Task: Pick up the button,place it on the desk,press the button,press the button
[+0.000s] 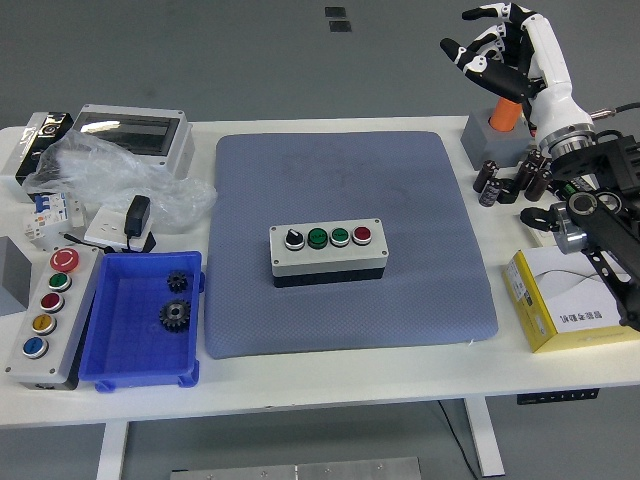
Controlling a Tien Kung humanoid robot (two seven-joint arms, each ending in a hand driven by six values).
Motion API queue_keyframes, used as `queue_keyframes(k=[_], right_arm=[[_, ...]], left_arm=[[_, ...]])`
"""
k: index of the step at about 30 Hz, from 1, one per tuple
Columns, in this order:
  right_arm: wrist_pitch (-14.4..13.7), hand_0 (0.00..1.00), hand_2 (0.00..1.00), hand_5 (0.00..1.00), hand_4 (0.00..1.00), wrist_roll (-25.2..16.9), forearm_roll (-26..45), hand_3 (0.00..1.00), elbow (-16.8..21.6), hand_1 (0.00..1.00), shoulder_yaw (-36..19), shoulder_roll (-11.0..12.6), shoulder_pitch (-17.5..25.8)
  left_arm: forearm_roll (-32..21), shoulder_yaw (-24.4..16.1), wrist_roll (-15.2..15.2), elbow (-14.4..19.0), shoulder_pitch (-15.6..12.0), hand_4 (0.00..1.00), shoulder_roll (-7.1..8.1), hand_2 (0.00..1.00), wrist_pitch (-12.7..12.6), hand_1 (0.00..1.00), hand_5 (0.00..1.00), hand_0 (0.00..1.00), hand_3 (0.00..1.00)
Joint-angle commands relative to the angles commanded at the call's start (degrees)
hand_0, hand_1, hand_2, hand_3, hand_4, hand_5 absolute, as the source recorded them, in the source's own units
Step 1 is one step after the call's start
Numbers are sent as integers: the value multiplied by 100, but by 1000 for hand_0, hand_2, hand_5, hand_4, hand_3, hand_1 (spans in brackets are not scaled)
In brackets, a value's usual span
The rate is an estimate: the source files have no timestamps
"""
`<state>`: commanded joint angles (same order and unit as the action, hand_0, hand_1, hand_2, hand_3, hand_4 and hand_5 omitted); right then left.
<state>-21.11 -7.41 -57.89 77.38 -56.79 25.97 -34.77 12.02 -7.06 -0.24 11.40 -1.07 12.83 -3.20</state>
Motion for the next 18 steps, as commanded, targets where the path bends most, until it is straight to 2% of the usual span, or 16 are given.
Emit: queue_keyframes(k=[4, 5, 10, 11, 14, 18], right_arm=[[167, 224, 342, 285, 901, -79, 461, 645, -66, 261, 4, -13, 30], [203, 238, 314, 294, 906, -91, 564, 518, -79, 259, 14, -17, 35], [517, 238, 314, 294, 906, -131, 856, 518, -123, 259, 63, -35, 61], [638, 287, 336, 292, 908, -146, 911, 294, -128, 301, 78, -37, 64], [1001, 287, 336, 292, 908, -154, 1012, 294, -133, 301, 114, -41, 71], [1262, 287, 336, 292, 908, -156, 1007, 294, -122, 301, 132, -46, 77]], left_arm=[[12, -10, 0, 1, 7, 742, -5, 628, -1, 693, 343, 666, 653], [18, -15, 0, 2, 9, 748, -6, 628, -1, 693, 340, 666, 655], [25, -24, 0, 1, 21, 748, -4, 628, -1, 693, 340, 666, 655], [32, -32, -1, 2, 23, 751, -2, 628, -1, 694, 340, 666, 656], [35, -38, -2, 3, 26, 751, -1, 628, -1, 694, 340, 666, 656], [32, -33, -3, 3, 25, 751, -2, 628, 1, 694, 340, 666, 656]])
